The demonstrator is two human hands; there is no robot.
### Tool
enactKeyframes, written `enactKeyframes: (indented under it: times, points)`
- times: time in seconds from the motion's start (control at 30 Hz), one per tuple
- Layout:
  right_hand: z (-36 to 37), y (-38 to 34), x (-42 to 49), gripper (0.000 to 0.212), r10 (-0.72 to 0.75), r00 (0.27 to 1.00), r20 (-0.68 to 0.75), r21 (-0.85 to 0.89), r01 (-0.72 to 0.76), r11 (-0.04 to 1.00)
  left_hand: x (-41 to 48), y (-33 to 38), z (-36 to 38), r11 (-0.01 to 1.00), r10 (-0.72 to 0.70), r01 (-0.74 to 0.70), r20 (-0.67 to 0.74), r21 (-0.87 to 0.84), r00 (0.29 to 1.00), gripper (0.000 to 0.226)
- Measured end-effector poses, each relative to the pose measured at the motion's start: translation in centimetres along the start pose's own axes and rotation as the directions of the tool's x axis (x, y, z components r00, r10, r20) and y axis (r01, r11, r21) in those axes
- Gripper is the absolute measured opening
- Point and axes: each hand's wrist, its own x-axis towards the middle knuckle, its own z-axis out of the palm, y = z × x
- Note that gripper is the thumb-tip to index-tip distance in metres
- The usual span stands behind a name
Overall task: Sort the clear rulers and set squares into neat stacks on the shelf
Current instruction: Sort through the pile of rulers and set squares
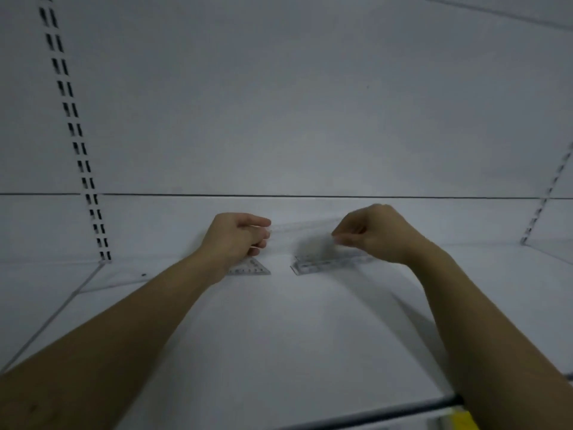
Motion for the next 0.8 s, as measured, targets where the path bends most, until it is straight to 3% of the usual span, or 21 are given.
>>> enactKeyframes:
  times: [0.1,0.23,0.3,0.4,0.47,0.6,0.8]
  points:
    - [-0.3,1.0,-0.7,0.009,0.053,0.983,-0.178,0.060,-0.043,0.997,-0.1,0.1,1.6,0.995,0.019,-0.025,0.061,0.100,0.998,0.016]
    - [0.8,3.8,-0.6,0.028,0.106,0.987,-0.117,-0.024,-0.110,0.994,0.1,0.1,3.8,0.955,0.052,-0.084,0.119,0.284,0.992,0.010]
    - [1.0,4.4,-0.6,0.033,0.126,0.990,-0.061,-0.052,-0.129,0.990,0.4,0.0,4.6,0.847,0.121,-0.198,0.184,0.493,0.975,0.006]
    - [1.4,4.6,-0.6,0.042,0.155,0.987,0.035,-0.097,-0.150,0.984,0.6,-0.6,5.7,0.585,0.182,-0.354,0.308,0.730,0.934,0.011]
    - [1.7,4.5,-0.7,0.047,0.179,0.979,0.094,-0.130,-0.166,0.978,0.7,-1.2,6.2,0.532,0.218,-0.402,0.339,0.745,0.915,0.016]
    - [2.4,4.9,-0.3,0.040,0.171,0.976,0.134,-0.222,-0.138,0.965,0.9,-1.9,6.5,0.518,0.279,-0.483,0.395,0.706,0.876,0.020]
    - [2.6,4.8,-0.2,0.025,0.162,0.981,0.106,-0.194,-0.139,0.971,0.8,-2.4,6.6,0.594,0.302,-0.474,0.366,0.650,0.880,0.012]
